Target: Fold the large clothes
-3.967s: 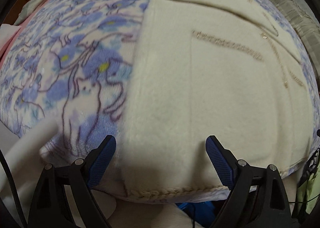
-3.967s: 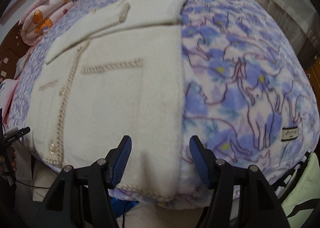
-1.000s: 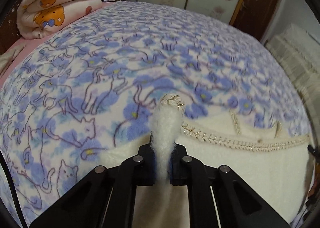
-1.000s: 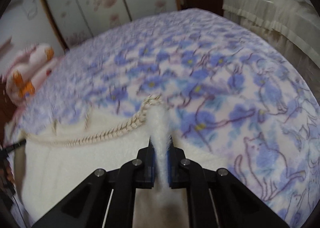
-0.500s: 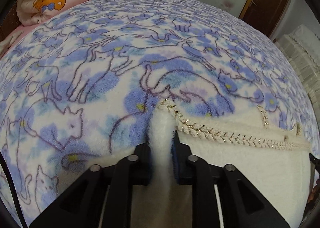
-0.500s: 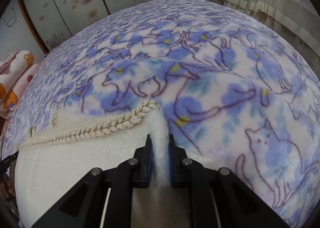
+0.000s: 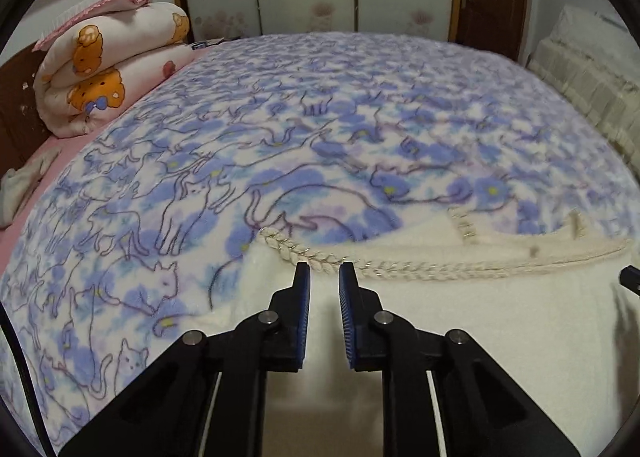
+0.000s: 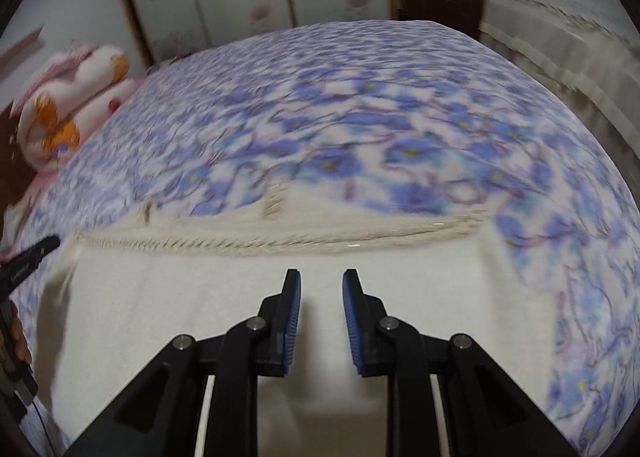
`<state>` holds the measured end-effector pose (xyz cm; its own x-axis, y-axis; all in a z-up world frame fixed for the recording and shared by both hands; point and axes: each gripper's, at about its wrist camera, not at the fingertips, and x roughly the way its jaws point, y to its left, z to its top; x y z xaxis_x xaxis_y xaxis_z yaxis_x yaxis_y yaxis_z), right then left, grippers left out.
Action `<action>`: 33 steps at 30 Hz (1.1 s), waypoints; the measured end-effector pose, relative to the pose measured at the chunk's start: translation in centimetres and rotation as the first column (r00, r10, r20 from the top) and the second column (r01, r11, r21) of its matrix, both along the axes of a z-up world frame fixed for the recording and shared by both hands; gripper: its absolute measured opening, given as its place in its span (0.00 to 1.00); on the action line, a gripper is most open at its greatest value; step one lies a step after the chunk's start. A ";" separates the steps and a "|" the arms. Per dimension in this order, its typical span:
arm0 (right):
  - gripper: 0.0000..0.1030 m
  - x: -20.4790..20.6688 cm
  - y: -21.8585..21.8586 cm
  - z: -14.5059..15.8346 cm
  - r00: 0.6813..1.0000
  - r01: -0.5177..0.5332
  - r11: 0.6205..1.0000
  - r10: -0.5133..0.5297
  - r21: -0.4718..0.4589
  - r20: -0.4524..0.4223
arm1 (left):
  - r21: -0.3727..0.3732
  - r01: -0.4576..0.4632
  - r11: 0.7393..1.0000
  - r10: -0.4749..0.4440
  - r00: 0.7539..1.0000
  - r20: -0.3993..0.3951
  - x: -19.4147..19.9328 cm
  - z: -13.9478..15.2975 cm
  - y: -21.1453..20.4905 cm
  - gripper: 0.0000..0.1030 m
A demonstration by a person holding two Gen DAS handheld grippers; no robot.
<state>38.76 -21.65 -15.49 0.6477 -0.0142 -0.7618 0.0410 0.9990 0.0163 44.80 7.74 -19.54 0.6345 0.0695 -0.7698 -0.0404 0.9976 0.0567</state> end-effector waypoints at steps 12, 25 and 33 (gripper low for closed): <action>0.04 -0.4 -12.1 -1.0 0.958 0.286 0.956 -0.288 -0.071 -0.015 | -0.036 -0.178 0.983 0.173 0.978 -0.121 1.4 -3.3 6.2 0.20; 0.09 -11.4 2.0 1.9 0.999 -0.030 0.993 0.032 0.117 -0.017 | -0.213 0.030 0.977 -0.044 0.997 -0.062 -14.0 4.1 -3.0 0.62; 0.09 -15.3 4.7 -3.1 0.995 -0.064 0.991 0.073 0.114 -0.074 | -0.150 -0.033 0.988 0.011 0.989 -0.147 -20.1 -1.2 -6.2 0.62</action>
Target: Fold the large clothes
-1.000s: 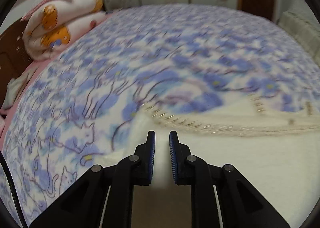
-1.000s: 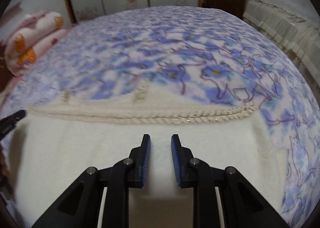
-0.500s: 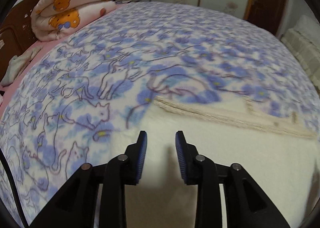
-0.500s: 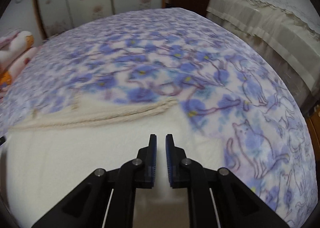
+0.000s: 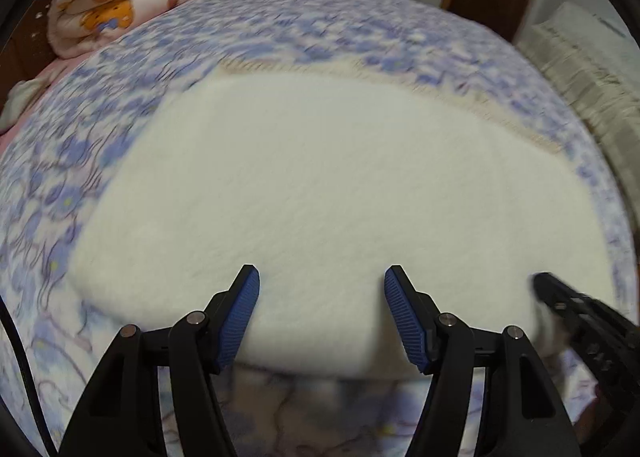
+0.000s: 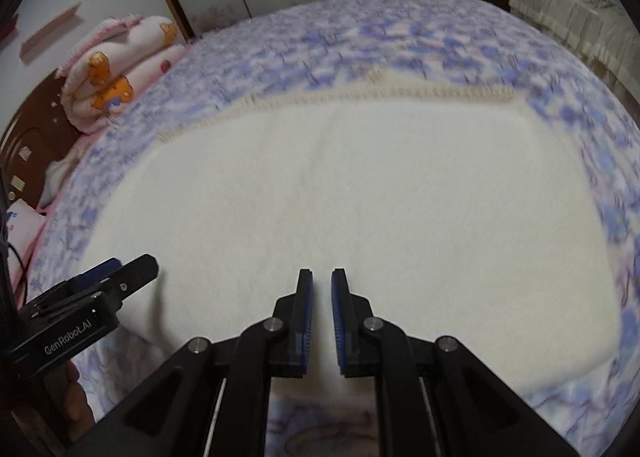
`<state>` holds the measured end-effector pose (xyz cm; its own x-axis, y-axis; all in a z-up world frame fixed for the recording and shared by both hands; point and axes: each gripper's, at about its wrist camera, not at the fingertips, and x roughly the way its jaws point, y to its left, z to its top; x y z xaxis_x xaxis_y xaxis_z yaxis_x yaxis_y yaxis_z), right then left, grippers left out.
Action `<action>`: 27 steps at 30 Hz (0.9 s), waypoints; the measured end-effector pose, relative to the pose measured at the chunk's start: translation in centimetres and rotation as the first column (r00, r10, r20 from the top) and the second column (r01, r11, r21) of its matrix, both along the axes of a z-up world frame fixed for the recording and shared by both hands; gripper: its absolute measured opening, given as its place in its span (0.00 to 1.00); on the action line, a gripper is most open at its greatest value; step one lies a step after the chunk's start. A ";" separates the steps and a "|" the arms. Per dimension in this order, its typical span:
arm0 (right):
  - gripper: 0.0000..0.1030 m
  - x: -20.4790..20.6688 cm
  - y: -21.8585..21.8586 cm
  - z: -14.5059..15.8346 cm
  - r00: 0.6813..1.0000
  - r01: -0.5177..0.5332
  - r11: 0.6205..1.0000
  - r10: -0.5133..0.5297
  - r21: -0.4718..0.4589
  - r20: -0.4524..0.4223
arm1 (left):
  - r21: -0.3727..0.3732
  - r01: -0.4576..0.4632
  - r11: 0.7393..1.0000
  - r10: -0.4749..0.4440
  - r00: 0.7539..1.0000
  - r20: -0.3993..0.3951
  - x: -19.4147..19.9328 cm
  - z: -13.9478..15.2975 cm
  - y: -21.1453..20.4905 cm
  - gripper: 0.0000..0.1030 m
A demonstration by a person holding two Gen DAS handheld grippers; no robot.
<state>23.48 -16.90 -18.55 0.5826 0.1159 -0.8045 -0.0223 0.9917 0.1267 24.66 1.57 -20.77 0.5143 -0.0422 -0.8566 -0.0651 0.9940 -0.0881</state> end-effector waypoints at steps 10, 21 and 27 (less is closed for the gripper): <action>0.08 -6.0 -11.0 -0.7 0.976 0.220 0.970 -0.219 -0.101 0.015 | 0.072 -0.155 0.985 0.157 0.988 -0.015 -2.6 -1.4 8.2 0.79; 0.09 -6.9 -9.8 -0.2 0.964 0.265 0.954 -0.266 -0.142 0.012 | 0.068 -0.168 0.983 0.171 0.984 -0.043 -2.8 -1.2 8.4 0.81; 0.09 -8.2 -9.1 0.6 0.963 0.268 0.961 -0.270 -0.065 -0.025 | 0.041 -0.138 0.990 0.141 0.987 -0.074 -4.0 -0.1 7.9 0.81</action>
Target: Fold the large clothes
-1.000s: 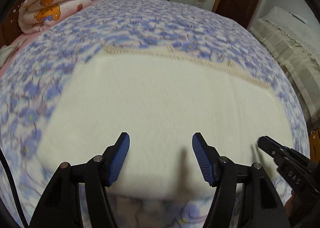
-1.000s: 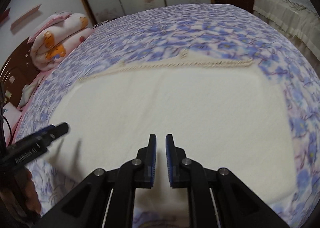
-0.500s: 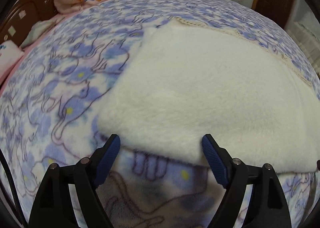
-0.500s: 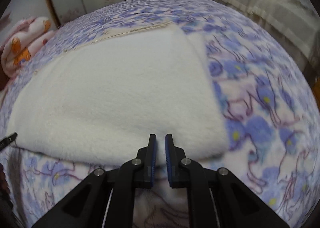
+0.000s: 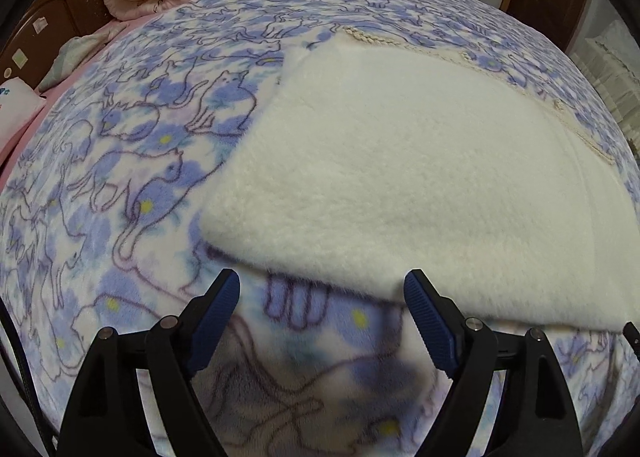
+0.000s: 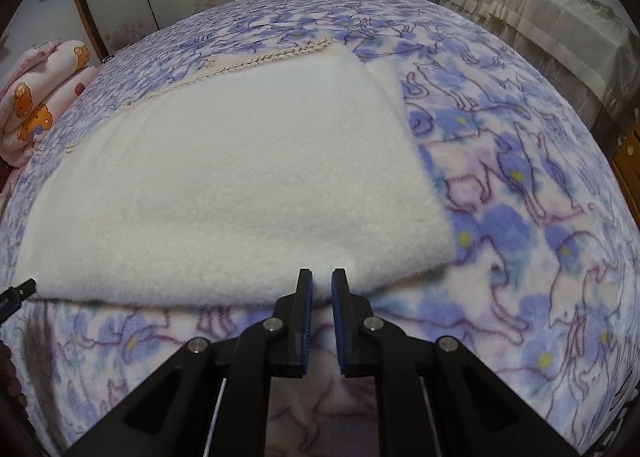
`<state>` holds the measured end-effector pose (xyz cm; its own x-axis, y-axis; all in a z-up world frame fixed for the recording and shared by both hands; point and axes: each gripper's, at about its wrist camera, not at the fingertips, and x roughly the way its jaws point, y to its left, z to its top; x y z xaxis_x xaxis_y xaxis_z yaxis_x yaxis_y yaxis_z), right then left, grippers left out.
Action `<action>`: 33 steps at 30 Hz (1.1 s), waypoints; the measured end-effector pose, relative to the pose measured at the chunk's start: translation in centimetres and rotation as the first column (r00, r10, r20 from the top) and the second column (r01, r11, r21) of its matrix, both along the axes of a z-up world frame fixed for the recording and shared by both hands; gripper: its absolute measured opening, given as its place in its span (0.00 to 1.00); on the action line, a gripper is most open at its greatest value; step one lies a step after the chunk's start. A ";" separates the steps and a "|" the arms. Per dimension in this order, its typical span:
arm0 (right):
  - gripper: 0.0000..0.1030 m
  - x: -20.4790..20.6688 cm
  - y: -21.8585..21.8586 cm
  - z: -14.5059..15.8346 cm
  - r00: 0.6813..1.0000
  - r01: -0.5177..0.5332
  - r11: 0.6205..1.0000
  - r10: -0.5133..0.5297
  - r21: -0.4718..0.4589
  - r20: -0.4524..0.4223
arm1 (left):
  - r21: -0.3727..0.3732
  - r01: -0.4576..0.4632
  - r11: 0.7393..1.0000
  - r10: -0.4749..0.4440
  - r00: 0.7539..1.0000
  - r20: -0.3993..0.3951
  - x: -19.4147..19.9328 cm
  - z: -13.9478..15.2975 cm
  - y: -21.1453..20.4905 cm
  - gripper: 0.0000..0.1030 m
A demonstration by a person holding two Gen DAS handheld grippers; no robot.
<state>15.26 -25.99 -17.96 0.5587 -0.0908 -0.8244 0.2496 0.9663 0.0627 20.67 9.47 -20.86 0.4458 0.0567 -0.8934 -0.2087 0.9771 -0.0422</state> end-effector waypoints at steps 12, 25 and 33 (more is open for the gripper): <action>0.33 -3.3 7.4 2.4 0.988 -0.143 0.989 0.141 0.023 0.065 | -0.149 0.127 0.981 -0.132 0.991 -0.028 -6.3 0.9 -2.7 0.81; 0.33 -4.6 10.9 1.7 0.967 -0.220 0.975 0.219 -0.001 0.128 | -0.431 0.094 0.897 -0.079 0.995 0.052 -6.9 -2.8 -1.7 0.81; 0.33 -4.0 10.1 1.4 0.967 -0.189 0.982 0.182 0.025 0.178 | -0.463 0.085 0.882 -0.023 0.990 0.139 -4.2 -4.0 -0.5 0.81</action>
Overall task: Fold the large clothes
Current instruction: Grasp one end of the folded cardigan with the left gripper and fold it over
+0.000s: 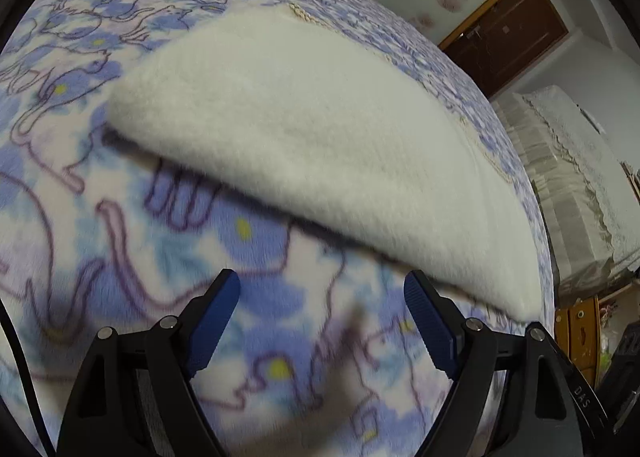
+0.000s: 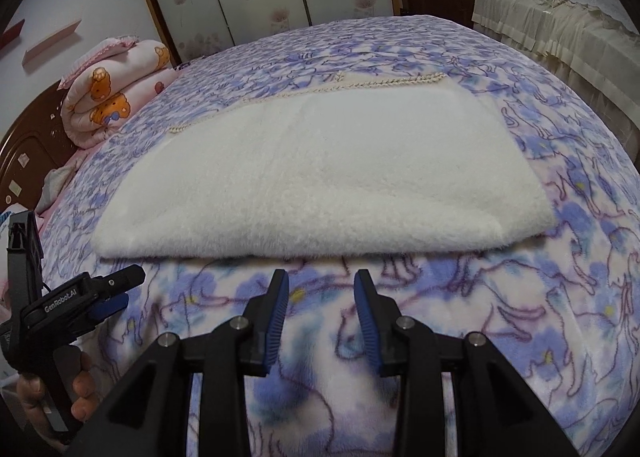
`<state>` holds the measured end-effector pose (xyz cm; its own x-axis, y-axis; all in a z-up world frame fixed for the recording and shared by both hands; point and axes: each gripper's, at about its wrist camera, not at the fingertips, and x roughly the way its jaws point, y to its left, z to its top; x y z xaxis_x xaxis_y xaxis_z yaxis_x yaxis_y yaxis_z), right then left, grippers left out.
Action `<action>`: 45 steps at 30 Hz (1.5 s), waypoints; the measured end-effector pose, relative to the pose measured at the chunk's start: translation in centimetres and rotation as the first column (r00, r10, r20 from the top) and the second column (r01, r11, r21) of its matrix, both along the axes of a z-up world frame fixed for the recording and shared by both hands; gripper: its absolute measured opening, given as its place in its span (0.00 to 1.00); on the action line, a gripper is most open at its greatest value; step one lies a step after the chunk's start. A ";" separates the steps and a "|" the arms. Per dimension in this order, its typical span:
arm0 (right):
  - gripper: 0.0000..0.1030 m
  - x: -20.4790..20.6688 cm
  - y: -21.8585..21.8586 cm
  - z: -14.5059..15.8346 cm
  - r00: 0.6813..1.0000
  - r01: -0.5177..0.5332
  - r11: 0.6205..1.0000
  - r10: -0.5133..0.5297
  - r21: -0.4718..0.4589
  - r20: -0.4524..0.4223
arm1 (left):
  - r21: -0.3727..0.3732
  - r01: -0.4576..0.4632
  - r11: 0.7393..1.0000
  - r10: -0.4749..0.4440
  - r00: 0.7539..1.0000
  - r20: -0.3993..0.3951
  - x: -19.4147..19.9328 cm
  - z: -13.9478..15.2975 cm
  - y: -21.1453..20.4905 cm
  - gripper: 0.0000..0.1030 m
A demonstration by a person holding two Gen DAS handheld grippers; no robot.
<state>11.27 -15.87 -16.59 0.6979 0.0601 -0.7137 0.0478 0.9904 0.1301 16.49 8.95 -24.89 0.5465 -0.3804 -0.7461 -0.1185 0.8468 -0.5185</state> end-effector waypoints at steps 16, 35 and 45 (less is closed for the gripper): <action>0.33 7.9 3.4 0.3 0.993 -0.069 0.994 0.076 -0.087 0.089 | -0.037 -0.239 0.970 0.242 0.963 0.119 11.2 0.2 2.9 0.34; 0.29 14.5 2.8 -2.5 0.983 -0.176 0.984 0.177 0.035 -0.040 | 0.253 -0.080 0.964 -0.055 0.872 0.486 7.4 15.0 -8.6 0.19; 0.28 7.5 -11.1 2.8 0.981 0.149 0.974 -0.168 0.172 0.101 | 0.267 0.092 0.959 -0.220 0.838 0.499 7.4 17.7 -19.6 0.18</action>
<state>18.75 -27.01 -13.79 0.7841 0.0511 -0.6185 0.1778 0.9363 0.3027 23.85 -10.63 -7.19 0.8241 -0.3521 -0.4438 0.2575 0.9306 -0.2601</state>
